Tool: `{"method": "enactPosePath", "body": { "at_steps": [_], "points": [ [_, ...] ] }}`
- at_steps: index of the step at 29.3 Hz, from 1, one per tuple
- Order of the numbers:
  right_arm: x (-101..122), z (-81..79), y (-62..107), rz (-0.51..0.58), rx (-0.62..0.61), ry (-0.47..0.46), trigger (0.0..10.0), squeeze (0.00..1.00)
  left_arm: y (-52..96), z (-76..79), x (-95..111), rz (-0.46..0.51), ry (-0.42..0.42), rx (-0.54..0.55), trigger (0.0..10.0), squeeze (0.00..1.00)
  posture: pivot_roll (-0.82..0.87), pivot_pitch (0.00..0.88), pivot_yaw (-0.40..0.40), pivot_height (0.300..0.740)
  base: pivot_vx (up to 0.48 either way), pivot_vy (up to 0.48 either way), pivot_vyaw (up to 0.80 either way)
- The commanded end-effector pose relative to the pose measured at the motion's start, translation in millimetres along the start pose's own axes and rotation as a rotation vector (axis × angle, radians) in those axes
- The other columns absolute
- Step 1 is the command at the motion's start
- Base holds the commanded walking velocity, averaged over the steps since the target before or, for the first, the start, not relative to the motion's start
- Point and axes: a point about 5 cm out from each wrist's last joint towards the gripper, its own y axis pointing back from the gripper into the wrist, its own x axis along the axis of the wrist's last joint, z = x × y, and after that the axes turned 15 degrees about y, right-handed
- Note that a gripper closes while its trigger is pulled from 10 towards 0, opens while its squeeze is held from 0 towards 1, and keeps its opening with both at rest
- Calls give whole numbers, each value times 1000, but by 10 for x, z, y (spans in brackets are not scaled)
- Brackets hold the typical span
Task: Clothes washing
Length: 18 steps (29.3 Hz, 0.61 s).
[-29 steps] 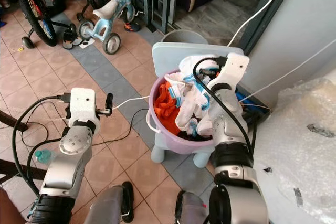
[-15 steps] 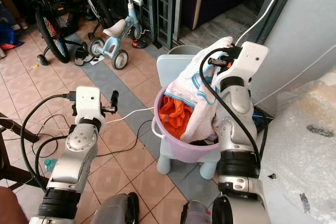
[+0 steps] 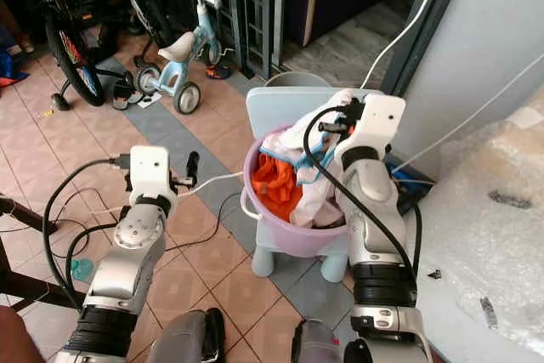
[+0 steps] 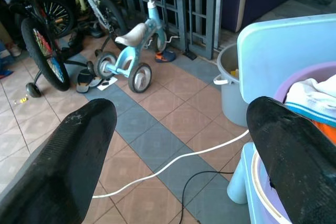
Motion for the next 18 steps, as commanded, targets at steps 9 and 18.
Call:
{"method": "enactPosePath", "body": {
  "at_steps": [9,18],
  "points": [
    [98,-13,-46,30,-5,3,10000,0,-1,-10,-36,-7,8,-1,10000,0,-17,53,43,740,-165,0,0],
    [89,-26,-51,24,-8,11,10000,0,-17,1,0,5,26,-31,10000,0,-15,51,35,740,0,0,-76]
  ]
}}
